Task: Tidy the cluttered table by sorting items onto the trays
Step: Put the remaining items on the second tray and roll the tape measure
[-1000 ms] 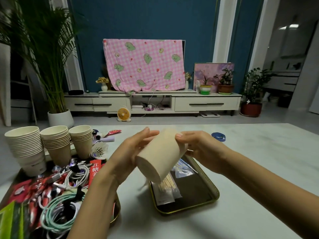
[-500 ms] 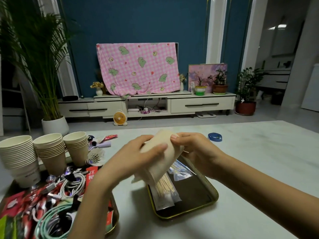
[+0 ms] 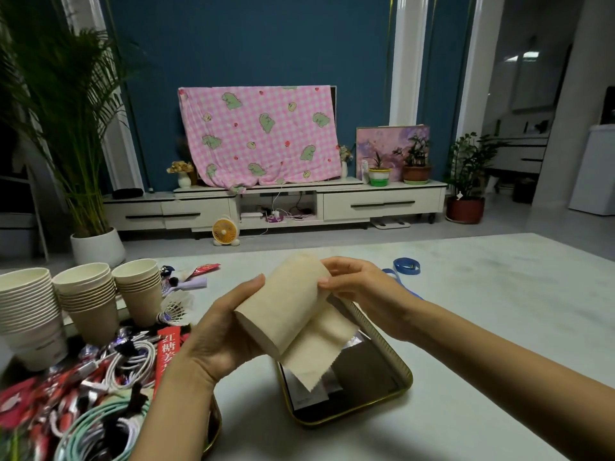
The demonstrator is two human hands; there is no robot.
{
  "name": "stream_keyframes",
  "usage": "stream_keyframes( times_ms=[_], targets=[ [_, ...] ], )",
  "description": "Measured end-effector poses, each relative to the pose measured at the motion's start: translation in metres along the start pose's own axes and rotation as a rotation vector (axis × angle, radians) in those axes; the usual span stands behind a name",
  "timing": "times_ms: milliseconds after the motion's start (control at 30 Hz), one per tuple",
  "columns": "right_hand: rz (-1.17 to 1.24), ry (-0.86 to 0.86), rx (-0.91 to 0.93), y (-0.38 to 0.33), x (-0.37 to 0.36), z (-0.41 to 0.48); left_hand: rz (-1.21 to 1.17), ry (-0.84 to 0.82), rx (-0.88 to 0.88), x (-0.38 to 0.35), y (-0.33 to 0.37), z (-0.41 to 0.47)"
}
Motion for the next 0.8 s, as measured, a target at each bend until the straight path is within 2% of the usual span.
stream_keyframes(
  times_ms=[133,233,400,533,600,700,800],
  targets=[
    [-0.197,0.001,-0.05,0.011,0.001,0.002,0.407,0.013,-0.053,-0.011,0.001,0.001],
    [-0.165,0.037,-0.047,0.015,0.003,0.003,0.475,0.017,-0.063,-0.017,0.001,0.0],
    [-0.041,-0.099,0.002,0.009,-0.006,0.003,0.177,-0.02,0.105,-0.014,-0.019,0.002],
    [-0.052,-0.188,-0.007,0.012,-0.008,0.002,-0.071,-0.102,0.13,-0.021,-0.032,0.006],
    [-0.002,-0.178,-0.063,0.019,-0.004,0.004,0.044,-0.084,0.114,-0.023,-0.036,0.01],
    [-0.1,-0.196,-0.12,0.029,0.004,0.007,0.358,-0.092,0.032,-0.034,-0.041,0.015],
    [-0.218,-0.204,-0.085,0.029,0.015,0.01,0.45,-0.01,-0.078,-0.04,-0.046,0.024]
  ],
)
Point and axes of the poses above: each hand's wrist, its own z-axis towards the middle knuckle, its own x-axis out of the back of the hand, y = z × x, the point moved 7 cm from there along z, towards the middle knuckle, and after that the axes turned 4 degrees about y, right-handed, at the moved point
